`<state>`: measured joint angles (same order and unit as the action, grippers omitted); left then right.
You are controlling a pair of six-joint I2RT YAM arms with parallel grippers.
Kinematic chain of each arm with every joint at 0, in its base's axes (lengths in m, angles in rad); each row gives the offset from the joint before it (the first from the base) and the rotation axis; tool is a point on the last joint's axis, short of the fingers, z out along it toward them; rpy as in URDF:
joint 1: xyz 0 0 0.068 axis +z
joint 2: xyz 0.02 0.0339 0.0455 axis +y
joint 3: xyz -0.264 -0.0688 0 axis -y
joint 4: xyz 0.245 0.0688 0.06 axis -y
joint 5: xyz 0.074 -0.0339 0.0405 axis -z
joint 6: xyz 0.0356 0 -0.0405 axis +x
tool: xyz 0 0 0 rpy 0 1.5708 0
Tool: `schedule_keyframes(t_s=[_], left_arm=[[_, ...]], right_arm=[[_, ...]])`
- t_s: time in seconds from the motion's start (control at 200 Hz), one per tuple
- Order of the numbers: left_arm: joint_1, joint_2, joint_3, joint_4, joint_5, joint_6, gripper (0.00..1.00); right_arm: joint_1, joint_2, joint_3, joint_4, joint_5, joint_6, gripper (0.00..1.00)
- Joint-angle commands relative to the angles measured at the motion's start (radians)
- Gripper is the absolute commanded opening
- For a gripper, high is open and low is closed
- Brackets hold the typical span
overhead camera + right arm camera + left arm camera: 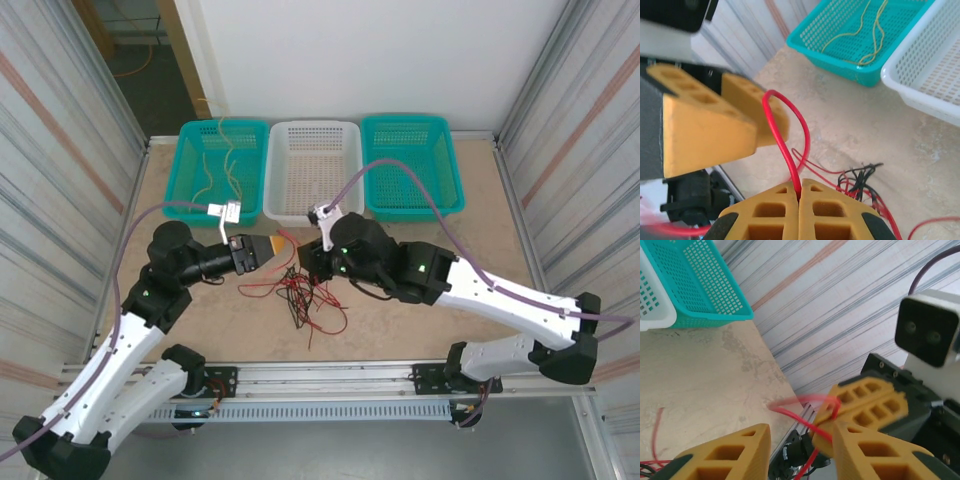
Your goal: Untangle the cables
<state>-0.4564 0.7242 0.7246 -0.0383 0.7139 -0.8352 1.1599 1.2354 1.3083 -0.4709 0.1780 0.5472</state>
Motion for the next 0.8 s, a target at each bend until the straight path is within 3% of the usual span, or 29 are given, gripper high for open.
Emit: schedule_keyframes(t_s=[0.0,0.326,0.566,0.797], left_arm=[[-0.001,-0.017,-0.004,-0.029,-0.002,0.017,0.37],[0.008,-0.031,0.040,-0.074,0.001,0.040,0.39],[0.038,-0.027,-0.015,0.171,0.096,-0.120,0.43],[0.036,-0.029,-0.031,0.236,0.113,-0.153,0.46]], right_arm=[[-0.046,-0.079,-0.006,0.099,-0.042,0.034,0.00],[-0.070,-0.123,-0.037,0.106,-0.076,0.058,0.00],[-0.065,-0.148,-0.091,0.124,-0.101,0.078,0.00],[-0.065,-0.131,-0.071,0.145,-0.149,0.070,0.00]])
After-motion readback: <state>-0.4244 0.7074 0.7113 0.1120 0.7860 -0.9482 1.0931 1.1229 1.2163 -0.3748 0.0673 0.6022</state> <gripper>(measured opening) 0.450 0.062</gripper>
